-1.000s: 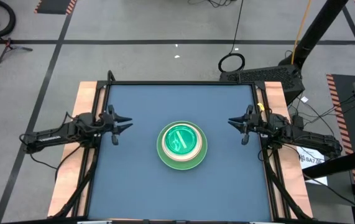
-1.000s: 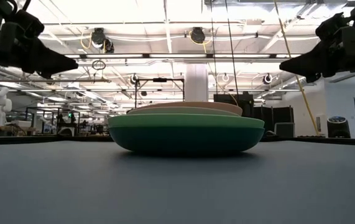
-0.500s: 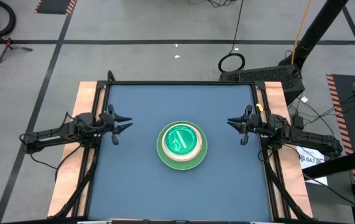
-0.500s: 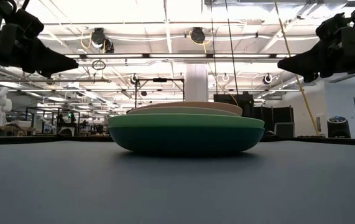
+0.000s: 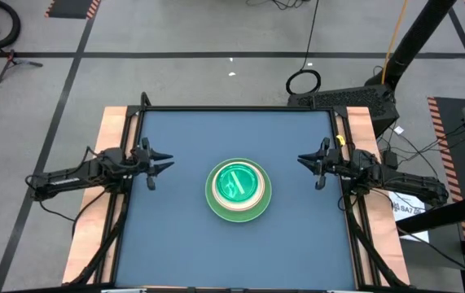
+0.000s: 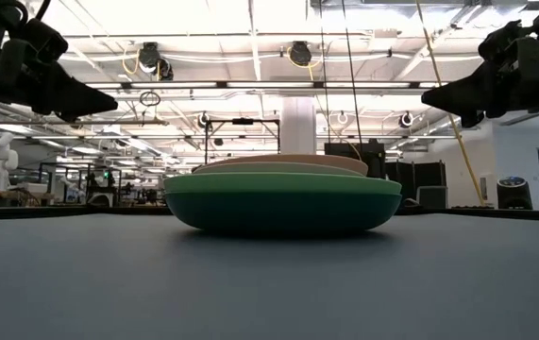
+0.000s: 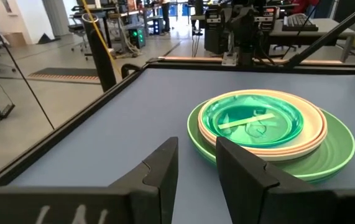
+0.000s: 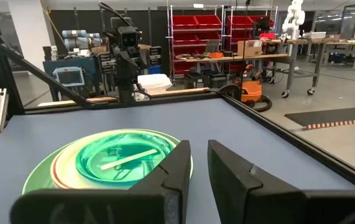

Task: Stack plastic plates
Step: Return to Home Position

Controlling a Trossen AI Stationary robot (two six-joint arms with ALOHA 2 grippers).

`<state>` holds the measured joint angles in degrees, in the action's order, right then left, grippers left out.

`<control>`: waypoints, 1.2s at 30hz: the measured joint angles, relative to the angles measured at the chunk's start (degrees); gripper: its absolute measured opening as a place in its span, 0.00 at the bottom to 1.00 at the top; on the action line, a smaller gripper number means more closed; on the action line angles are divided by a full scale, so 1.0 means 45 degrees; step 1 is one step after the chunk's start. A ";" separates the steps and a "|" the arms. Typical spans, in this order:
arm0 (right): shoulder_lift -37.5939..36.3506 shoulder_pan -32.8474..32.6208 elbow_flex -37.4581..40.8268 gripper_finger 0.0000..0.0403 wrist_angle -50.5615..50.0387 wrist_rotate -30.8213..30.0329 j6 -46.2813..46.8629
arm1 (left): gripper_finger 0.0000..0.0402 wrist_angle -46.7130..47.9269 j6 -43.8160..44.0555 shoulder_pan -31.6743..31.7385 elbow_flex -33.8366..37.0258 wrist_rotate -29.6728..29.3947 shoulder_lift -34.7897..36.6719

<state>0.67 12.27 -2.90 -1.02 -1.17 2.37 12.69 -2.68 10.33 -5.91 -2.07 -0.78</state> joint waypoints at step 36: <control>0.0000 0.0000 0.0005 0.12 -0.0006 -0.0049 -0.0335 | 0.29 -0.0015 -0.0012 0.0000 0.0000 0.0005 0.0000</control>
<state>0.67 12.27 -2.87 -1.04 -1.39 0.86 12.62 -2.73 10.33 -5.91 -2.04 -0.78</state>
